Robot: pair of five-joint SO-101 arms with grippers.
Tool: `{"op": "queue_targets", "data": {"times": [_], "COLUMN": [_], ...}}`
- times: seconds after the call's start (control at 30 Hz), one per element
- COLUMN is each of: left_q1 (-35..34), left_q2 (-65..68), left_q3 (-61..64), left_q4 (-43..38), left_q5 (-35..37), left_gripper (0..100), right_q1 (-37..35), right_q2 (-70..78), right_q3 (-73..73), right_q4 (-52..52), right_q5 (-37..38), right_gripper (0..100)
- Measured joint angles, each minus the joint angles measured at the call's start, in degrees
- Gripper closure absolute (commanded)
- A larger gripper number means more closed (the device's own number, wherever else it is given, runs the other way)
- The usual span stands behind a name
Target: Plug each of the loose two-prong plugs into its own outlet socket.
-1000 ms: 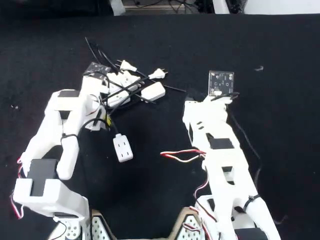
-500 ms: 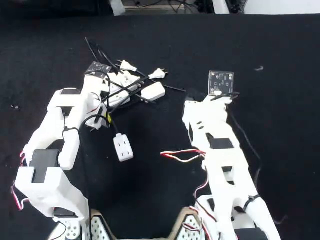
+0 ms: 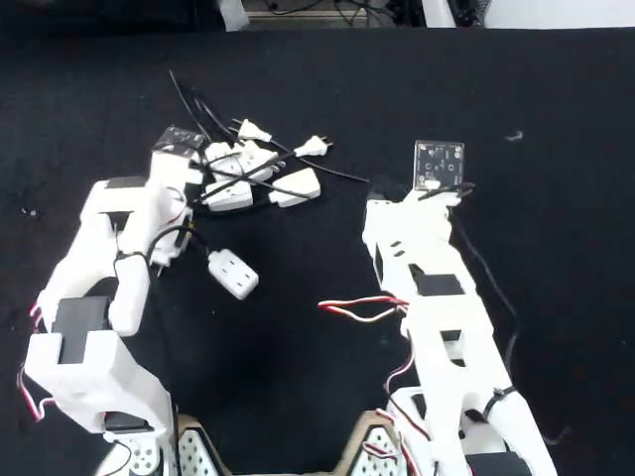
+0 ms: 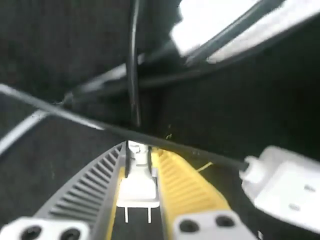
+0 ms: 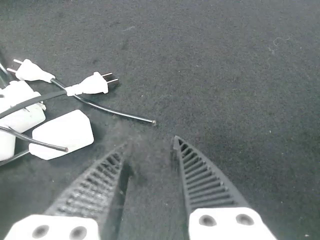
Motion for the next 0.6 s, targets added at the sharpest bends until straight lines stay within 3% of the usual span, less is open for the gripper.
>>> {"op": "queue_targets", "data": {"times": [0.33, 0.6], "left_q1": [-10.0, -16.8], "left_q2": [-6.6, -7.6], "left_q3": [-4.3, -4.8], "left_q4": [17.9, 25.8], "left_q5": [-0.6, -16.5], "left_gripper": [97, 97], "right_q1": [0.0, 0.0], "right_q2": [0.0, 0.0], "right_q3": [0.0, 0.0], "right_q4": [0.0, 0.0], "right_q5": [0.0, 0.0], "right_gripper": [88.1, 88.1]}}
